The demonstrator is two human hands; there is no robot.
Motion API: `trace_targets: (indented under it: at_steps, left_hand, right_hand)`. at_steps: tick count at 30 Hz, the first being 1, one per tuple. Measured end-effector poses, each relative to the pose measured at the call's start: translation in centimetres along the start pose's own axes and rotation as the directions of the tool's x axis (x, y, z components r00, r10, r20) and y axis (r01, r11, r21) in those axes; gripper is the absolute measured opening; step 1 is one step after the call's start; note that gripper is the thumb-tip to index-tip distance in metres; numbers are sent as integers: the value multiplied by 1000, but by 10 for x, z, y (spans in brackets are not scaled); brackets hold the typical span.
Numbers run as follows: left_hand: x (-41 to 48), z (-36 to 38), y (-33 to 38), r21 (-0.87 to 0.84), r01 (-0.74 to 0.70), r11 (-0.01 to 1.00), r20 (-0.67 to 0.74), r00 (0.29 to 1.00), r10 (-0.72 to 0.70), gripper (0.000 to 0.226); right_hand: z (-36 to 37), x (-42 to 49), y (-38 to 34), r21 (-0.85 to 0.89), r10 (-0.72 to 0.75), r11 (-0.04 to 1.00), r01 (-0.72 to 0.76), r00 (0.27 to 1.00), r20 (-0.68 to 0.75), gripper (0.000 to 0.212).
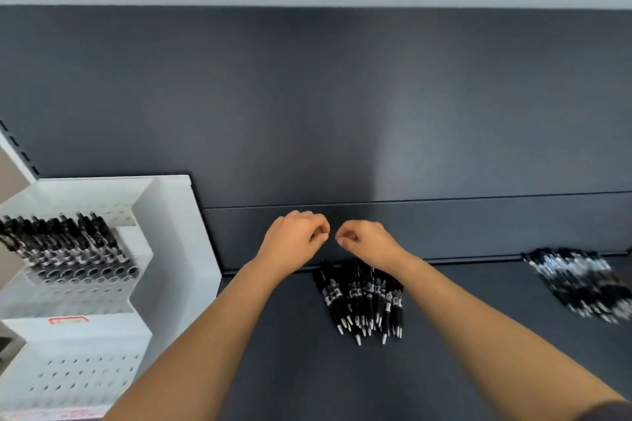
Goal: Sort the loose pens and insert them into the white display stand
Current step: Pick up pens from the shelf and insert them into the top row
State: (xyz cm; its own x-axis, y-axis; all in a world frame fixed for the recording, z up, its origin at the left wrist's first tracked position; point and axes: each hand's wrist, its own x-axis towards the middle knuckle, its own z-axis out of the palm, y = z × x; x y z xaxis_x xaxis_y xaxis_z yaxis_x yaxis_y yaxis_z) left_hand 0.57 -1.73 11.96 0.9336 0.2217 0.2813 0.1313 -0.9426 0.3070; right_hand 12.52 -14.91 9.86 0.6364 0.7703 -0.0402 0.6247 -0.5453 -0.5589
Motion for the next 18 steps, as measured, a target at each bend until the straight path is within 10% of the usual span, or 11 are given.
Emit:
trace_targets:
  at_steps: [7,18]
  left_hand:
    - [-6,58,18,6,191,982,184,965,-188,16]
    - [-14,103,-10,-7,533,846,350,794,-497,29]
  right_hand:
    - [17,0,59,-109,148,985,-131,975,167,15]
    - [65,29,55,-347,176,926,-152,984,39,37]
